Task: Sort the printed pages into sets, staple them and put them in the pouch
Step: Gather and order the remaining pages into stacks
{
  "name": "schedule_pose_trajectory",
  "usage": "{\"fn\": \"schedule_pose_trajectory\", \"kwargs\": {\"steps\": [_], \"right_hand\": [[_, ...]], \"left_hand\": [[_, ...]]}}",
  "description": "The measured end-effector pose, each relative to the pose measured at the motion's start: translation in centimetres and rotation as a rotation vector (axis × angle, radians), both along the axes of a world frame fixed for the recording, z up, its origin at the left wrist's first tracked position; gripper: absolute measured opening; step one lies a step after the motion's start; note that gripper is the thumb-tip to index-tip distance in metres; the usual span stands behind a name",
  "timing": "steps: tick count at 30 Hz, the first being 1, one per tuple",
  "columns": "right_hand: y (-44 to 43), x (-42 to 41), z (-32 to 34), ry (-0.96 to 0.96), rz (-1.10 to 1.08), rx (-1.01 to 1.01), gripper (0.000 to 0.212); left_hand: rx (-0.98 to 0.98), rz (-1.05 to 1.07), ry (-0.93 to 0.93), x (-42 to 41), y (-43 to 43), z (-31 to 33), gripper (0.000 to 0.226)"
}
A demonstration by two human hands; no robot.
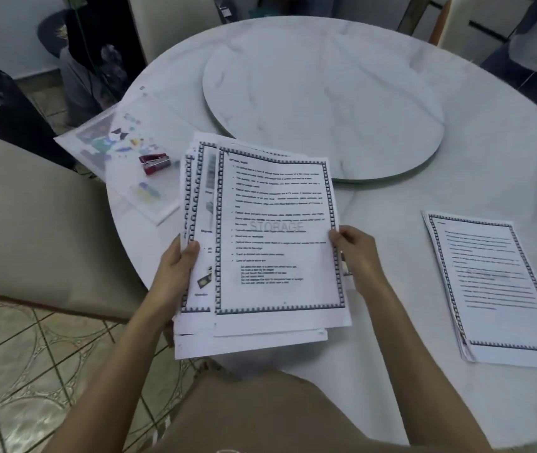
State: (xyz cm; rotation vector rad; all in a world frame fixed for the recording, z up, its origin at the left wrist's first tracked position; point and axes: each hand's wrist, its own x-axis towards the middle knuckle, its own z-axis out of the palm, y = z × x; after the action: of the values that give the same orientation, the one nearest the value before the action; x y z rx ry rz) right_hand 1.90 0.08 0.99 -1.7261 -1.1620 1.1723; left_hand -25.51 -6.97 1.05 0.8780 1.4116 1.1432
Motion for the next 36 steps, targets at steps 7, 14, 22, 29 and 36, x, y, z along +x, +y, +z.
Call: {"fn": "schedule_pose_trajectory", "kwargs": {"steps": [7,14,22,29,36], "right_hand": [[-2.3,-0.4,-1.3,0.151,0.017,-0.033,0.007],[-3.2,1.4,-2.1,0.164,-0.102,-0.053,0.005],[-4.1,5.0,-2.3,0.059,-0.174,0.037,0.011],[-4.5,12.5,-0.9,0.164,-0.516,0.080,0.012],[-5.9,14.8,-0.7,0.182,-0.715,0.097,0.013]], "left_hand": [[0.023,-0.100,0.071,2.4,0.1,0.7,0.036],[-0.097,-0.050,0.040,3.7,0.6,0.1,0.027],[-0.202,0.016,0.079,3.0,1.7,-0.9,0.016],[-0.218,0.068,0.150,2.3,2.2,-1.9,0.016],[-0.230,0.095,0.165,1.7,2.3,-2.2,0.016]]}}
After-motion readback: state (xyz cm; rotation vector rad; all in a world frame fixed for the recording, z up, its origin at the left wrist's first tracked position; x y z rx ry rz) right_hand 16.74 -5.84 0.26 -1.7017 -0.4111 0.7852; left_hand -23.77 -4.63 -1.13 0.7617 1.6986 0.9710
